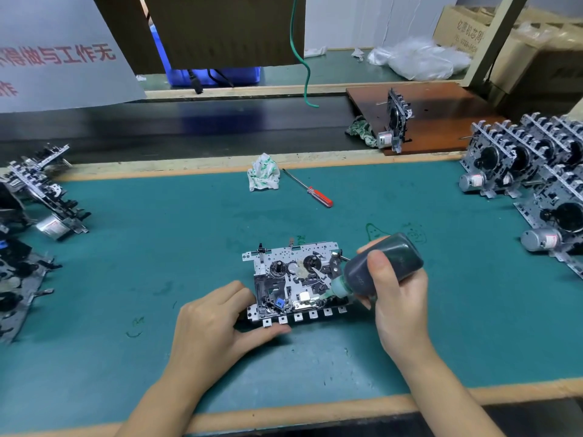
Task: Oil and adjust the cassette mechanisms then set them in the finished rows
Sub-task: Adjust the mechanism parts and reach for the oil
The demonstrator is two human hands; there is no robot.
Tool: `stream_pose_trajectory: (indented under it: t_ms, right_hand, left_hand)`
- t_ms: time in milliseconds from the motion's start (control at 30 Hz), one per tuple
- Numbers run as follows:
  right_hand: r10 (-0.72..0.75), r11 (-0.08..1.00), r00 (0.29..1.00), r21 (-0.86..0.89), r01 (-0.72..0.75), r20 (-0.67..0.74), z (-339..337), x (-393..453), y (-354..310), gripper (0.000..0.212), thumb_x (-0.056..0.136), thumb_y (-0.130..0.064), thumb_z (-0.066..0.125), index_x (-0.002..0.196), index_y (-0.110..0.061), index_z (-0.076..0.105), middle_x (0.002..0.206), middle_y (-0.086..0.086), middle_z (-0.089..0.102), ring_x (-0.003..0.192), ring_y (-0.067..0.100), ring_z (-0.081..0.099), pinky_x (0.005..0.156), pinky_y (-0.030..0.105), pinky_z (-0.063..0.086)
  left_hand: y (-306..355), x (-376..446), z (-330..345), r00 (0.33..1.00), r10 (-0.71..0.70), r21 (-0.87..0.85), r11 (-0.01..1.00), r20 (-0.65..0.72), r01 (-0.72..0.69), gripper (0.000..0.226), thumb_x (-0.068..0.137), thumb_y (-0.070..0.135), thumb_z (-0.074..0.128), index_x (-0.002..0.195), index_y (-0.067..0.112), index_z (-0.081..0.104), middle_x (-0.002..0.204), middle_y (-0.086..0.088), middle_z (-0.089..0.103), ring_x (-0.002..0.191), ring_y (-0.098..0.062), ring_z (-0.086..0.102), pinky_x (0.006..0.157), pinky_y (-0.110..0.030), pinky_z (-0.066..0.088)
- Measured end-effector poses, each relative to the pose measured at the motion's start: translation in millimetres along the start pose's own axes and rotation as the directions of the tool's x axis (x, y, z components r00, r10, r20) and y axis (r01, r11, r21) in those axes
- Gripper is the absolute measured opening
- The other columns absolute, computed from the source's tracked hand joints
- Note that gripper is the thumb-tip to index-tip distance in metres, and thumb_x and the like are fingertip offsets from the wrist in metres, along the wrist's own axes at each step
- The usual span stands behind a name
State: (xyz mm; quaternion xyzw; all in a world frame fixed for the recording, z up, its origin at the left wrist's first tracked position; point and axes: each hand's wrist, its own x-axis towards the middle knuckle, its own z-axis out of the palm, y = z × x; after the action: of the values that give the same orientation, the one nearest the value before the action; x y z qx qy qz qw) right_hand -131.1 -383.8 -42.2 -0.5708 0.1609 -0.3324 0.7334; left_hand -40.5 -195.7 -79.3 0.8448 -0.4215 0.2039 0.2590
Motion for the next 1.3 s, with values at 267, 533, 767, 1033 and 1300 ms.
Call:
stream_pose_trajectory:
  t_ms: [267, 533, 767, 1033, 1300]
  right_hand:
    - [-0.028, 0.999, 1.0, 0.037, 0.028, -0.004, -1, 0, 2, 0.011, 0.067, -0.042, 0.062, 0.066, -0.032, 0.067, 0.062, -0.013, 0.062, 0.056, -0.001, 0.058, 0.043, 0.012, 0.042]
    - [-0.179, 0.977, 0.978, 0.101, 0.19, -0.106, -3, 5, 1, 0.007, 0.071, -0.037, 0.061, 0.074, -0.035, 0.068, 0.067, -0.015, 0.062, 0.052, 0.002, 0.055, 0.039, 0.015, 0.04]
    - [-0.09, 0.994, 0.964, 0.042, 0.104, -0.251, -16, 22, 7, 0.026, 0.071, -0.028, 0.071, 0.089, -0.017, 0.056, 0.078, -0.01, 0.068, 0.075, 0.011, 0.065, 0.068, 0.025, 0.054]
    - [-0.109, 0.855, 0.993, -0.513, 0.072, -0.043, -28, 61, 11, 0.041, 0.079, -0.008, 0.072, 0.106, -0.029, 0.049, 0.105, -0.019, 0.061, 0.098, 0.002, 0.057, 0.091, 0.019, 0.041]
    - [-0.484, 0.611, 0.875, -0.722, 0.325, -0.016, -21, 59, 13, 0.031, 0.087, -0.02, 0.063, 0.113, -0.014, 0.05, 0.102, -0.003, 0.049, 0.09, 0.014, 0.05, 0.083, 0.028, 0.043]
  left_hand:
    - [1, 1, 0, 1.0, 0.006, -0.017, 1.0, -0.014, -0.007, 0.064, 0.081, 0.07, 0.048, 0.059, 0.01, 0.05, 0.055, 0.002, 0.04, 0.054, -0.013, 0.033, 0.044, -0.029, 0.031]
    - [2, 1, -1, 1.0, 0.001, -0.028, 1.0, -0.023, -0.001, 0.067, 0.084, 0.071, 0.043, 0.058, 0.011, 0.049, 0.054, 0.001, 0.04, 0.055, -0.014, 0.033, 0.045, -0.028, 0.031]
    - [4, 3, -3, 0.999, -0.05, -0.04, 0.998, -0.012, 0.049, 0.066, 0.084, 0.072, 0.041, 0.059, 0.012, 0.05, 0.055, 0.003, 0.039, 0.056, -0.013, 0.033, 0.046, -0.029, 0.032]
    - [3, 5, -8, 0.99, -0.138, -0.173, 0.975, 0.009, 0.138, 0.066, 0.079, 0.074, 0.048, 0.056, 0.013, 0.045, 0.055, 0.004, 0.034, 0.056, -0.003, 0.023, 0.045, -0.023, 0.03]
    - [0, 21, -4, 0.901, -0.423, -0.609, 0.689, 0.102, 0.393, 0.052, 0.059, 0.057, 0.07, 0.052, 0.016, 0.039, 0.05, 0.009, 0.037, 0.051, -0.003, 0.031, 0.051, -0.021, 0.027]
